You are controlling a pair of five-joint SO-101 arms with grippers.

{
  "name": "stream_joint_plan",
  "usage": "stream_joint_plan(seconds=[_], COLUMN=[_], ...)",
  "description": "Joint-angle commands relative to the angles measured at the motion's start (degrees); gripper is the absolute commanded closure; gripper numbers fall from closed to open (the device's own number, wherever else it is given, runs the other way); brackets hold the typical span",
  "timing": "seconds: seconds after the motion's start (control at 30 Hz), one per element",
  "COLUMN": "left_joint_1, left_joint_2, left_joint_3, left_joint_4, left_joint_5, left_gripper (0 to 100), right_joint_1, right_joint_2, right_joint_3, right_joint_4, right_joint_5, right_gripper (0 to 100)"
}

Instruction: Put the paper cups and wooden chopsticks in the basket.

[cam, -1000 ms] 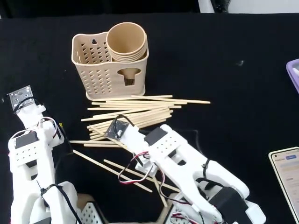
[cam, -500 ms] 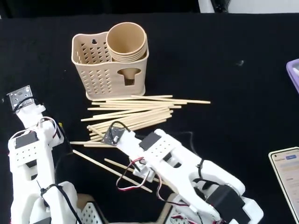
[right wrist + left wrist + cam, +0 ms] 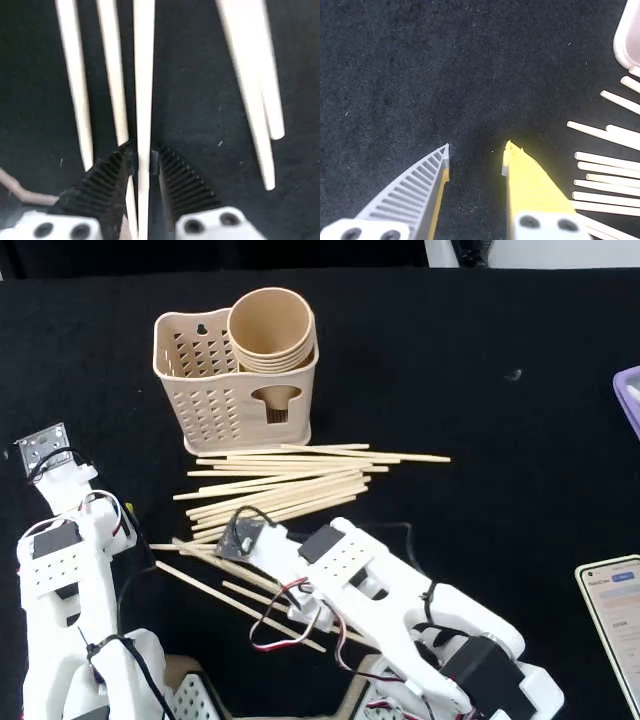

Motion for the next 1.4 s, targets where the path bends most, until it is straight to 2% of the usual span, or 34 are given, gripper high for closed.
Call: stream_joint_plan(seconds=[0.0, 0.13, 0.23, 0.43, 0.6, 0.67, 0.83, 0.93, 1.03, 1.1, 1.17, 1.27, 1.37], left_joint_1=[-0.48, -0.48, -0.48, -0.48, -0.48, -0.48, -0.48, -0.48, -0.48, -0.48, -0.48, -0.48, -0.57], left_joint_2=[-1.32, -1.32, -1.32, -1.32, -1.32, -1.32, -1.32, -1.32, -1.32, -1.32, -1.32, -1.32, -1.32], left_joint_3=[-0.13, -0.13, -0.13, -0.13, -0.13, -0.13, -0.13, -0.13, -0.13, -0.13, -0.13, -0.13, -0.13], left_joint_4=[-0.53, -0.53, -0.62, -0.79, -0.53, -0.53, -0.53, -0.53, -0.62, -0.62, -0.62, -0.7, -0.88], left_joint_5=[-0.18, -0.18, -0.18, -0.18, -0.18, -0.18, -0.18, -0.18, -0.18, -0.18, -0.18, -0.18, -0.18], left_gripper=[82, 82, 82, 82, 82, 82, 82, 82, 82, 82, 82, 82, 82], right_joint_1=[1.58, 11.78, 17.41, 18.29, 18.64, 18.73, 21.8, 22.77, 22.33, 22.33, 21.98, 17.67, 9.14], right_joint_2=[-5.05, -9.19, -11.82, -15.69, -13.58, -11.38, -6.55, -4.0, -3.21, -4.0, -5.32, -8.22, -12.26], right_joint_3=[-5.67, -11.12, -14.11, -14.29, -11.21, -8.66, -4.79, -4.97, -6.81, -8.04, -9.1, -9.1, -7.6], right_joint_4=[5.1, 6.33, 6.33, 5.98, 5.89, 4.92, -3.6, -4.75, -2.73, -1.49, 0.53, 5.54, 9.23], right_joint_5=[5.27, 9.93, 10.29, 10.55, 23.74, 26.9, 26.64, 25.05, 19.16, 18.64, 18.37, 17.49, 13.36], right_gripper=[98.8, 98.8, 98.8, 98.8, 98.8, 98.8, 98.7, 96.6, 82.5, 74.0, 70.3, 71.5, 74.4])
